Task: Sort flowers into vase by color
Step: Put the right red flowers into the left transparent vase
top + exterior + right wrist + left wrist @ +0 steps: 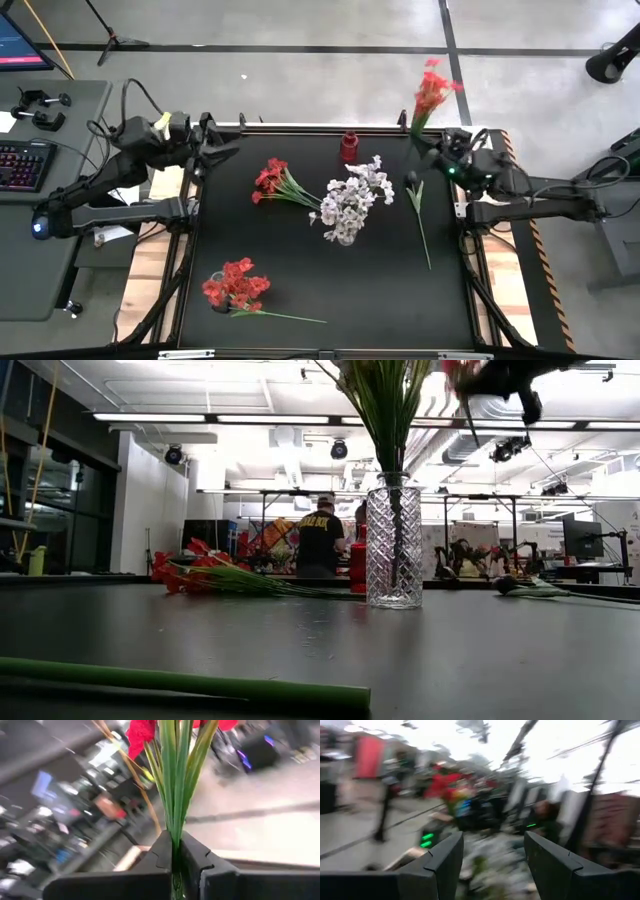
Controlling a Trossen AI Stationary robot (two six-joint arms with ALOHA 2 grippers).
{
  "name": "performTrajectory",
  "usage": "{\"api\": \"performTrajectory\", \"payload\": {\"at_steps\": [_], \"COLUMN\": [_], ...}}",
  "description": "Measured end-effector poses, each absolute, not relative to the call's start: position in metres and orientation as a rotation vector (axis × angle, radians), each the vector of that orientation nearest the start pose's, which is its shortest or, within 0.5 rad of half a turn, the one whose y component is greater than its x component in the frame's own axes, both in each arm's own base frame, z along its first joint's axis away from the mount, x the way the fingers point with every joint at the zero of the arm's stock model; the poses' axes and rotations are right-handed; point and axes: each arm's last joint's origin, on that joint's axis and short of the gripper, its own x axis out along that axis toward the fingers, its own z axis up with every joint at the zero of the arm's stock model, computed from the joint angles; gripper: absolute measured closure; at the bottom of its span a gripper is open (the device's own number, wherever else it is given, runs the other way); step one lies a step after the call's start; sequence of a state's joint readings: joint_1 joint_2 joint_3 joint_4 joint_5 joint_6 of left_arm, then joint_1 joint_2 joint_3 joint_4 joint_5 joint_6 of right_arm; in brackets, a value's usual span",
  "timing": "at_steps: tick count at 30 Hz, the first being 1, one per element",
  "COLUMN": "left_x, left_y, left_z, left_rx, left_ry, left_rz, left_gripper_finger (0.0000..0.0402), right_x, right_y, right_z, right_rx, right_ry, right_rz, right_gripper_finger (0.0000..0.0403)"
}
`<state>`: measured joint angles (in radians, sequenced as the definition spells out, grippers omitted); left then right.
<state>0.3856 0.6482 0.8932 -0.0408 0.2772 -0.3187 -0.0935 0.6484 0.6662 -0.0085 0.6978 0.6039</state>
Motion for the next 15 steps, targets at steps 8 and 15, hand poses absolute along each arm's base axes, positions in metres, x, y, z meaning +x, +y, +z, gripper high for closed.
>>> {"api": "performTrajectory", "payload": {"at_steps": [8,15], "left_x": [0.15,0.224], "left_y": [0.013,-0.036], "left_z": [0.42,0.44], "left_rx": [-0.225,-0.012], "left_ry": [-0.317,-0.154], "left_rz": [-0.149,-0.327], "left_gripper_finger": [0.0267,0.0393], "right_x": [0.133,0.135], "right_y": [-0.029,-0.027], "right_z": [0.341,0.338], "right_rx": [0.485,0.478], "right_ry": [-0.299,-0.251], "right_rz": [-0.663,-0.6], "right_gripper_finger": [0.0403,0.0403]}}
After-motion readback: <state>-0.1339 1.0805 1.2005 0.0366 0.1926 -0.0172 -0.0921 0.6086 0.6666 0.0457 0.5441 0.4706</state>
